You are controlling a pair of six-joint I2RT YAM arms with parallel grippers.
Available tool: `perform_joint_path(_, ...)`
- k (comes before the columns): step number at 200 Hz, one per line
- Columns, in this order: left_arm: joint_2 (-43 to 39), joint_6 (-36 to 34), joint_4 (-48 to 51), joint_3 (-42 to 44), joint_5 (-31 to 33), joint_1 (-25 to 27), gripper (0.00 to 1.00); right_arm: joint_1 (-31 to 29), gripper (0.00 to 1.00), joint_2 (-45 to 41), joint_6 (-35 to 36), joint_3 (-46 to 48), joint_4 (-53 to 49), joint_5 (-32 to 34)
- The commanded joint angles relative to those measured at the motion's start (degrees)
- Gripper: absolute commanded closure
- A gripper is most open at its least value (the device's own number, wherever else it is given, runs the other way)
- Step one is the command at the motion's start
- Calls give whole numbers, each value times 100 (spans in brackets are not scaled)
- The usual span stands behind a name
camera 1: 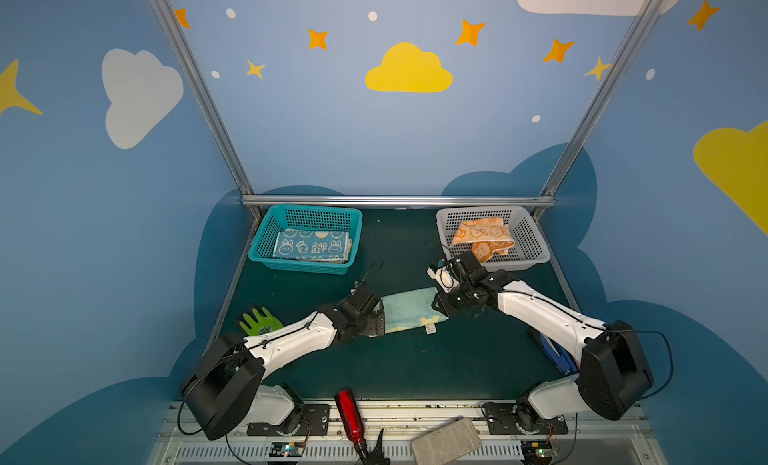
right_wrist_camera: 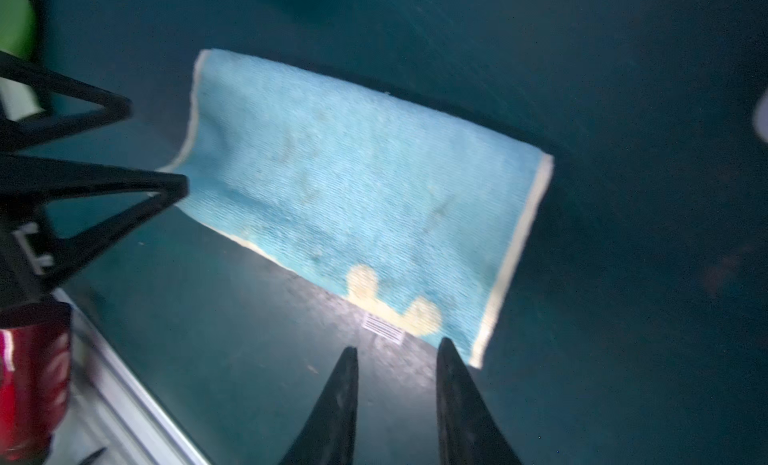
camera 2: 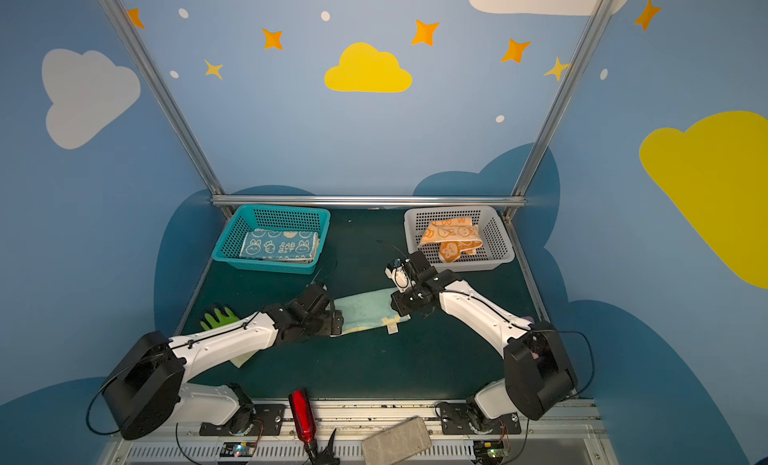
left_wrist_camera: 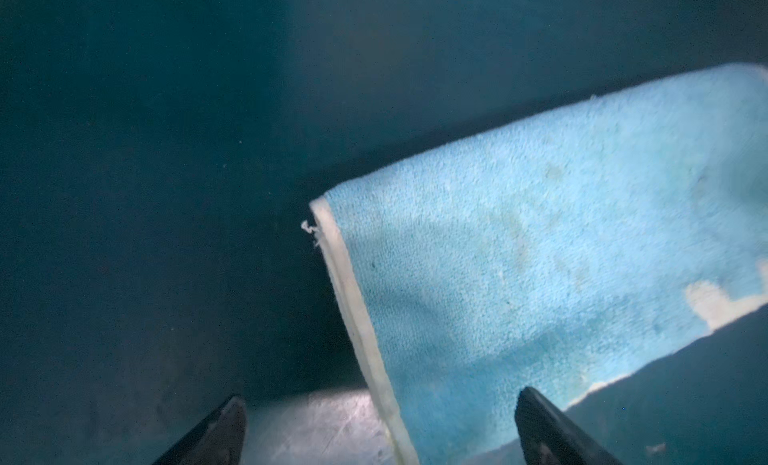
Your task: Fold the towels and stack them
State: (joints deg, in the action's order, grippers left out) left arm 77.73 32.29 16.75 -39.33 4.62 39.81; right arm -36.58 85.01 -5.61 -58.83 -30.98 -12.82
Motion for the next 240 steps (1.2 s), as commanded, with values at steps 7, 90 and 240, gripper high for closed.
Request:
perform_joint_path(7, -301, 387, -723, 346, -739, -384, 0, -389, 71, 722, -769, -449, 414, -326)
perform_joint_path(90, 402, 1117, -1244, 417, -1639, -641, 4, -763, 83, 2064, -1302, -884, 403, 34)
perform_joint_path(240, 1585, 1217, -2039, 414, -1835, -619, 71, -590, 100, 2467, -1636, -410, 1004, -212)
